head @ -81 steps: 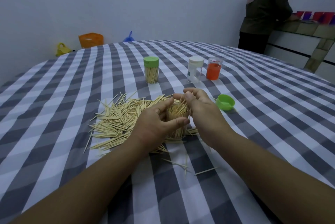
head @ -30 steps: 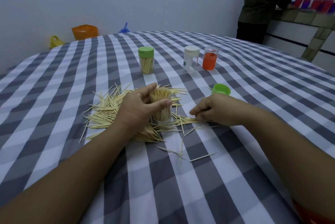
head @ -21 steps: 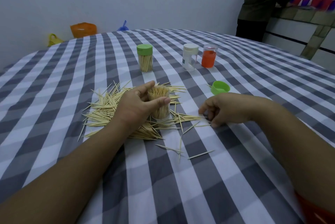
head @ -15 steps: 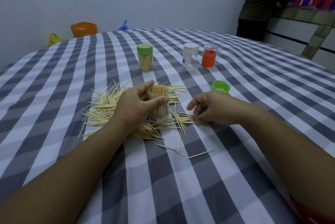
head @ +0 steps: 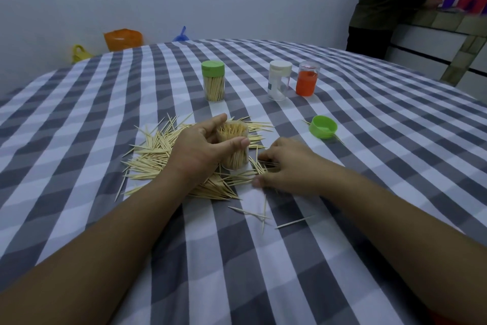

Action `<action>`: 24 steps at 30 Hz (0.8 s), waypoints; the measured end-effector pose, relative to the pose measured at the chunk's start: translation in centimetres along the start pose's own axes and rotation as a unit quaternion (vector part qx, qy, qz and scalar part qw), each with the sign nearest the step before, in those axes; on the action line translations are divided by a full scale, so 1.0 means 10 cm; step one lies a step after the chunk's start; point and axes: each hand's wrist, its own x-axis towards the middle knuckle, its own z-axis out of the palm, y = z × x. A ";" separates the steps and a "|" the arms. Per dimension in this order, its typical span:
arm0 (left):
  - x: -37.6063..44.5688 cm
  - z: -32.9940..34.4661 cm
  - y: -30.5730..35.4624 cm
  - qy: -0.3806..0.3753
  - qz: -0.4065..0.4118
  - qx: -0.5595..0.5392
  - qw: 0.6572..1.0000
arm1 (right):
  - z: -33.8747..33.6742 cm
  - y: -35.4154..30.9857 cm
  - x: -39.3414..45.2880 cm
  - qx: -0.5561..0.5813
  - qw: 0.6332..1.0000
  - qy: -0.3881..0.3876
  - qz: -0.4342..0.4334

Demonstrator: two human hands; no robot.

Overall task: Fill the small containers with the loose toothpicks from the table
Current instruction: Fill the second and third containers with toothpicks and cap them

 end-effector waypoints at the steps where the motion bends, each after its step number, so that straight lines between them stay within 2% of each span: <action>1: 0.00 0.00 0.00 -0.001 0.000 -0.003 1.000 | -0.01 0.01 0.00 0.008 1.000 -0.001 -0.008; 5: -0.01 0.02 -0.01 -0.002 0.005 -0.009 1.000 | -0.09 0.08 -0.01 0.024 1.000 -0.013 -0.015; 12: -0.01 0.01 -0.01 0.000 0.006 -0.001 1.000 | -0.09 0.09 -0.04 -0.050 0.998 -0.016 -0.021; 19: -0.02 0.02 0.00 -0.008 0.014 -0.015 1.000 | 0.06 0.04 0.02 0.067 0.992 0.107 0.022; 21: -0.02 0.03 0.00 -0.007 0.020 -0.018 1.000 | 0.07 0.06 0.06 0.071 0.990 0.113 0.038; 24: -0.02 0.02 0.00 -0.002 0.025 -0.012 1.000 | 0.00 0.12 0.07 0.075 0.992 0.079 0.058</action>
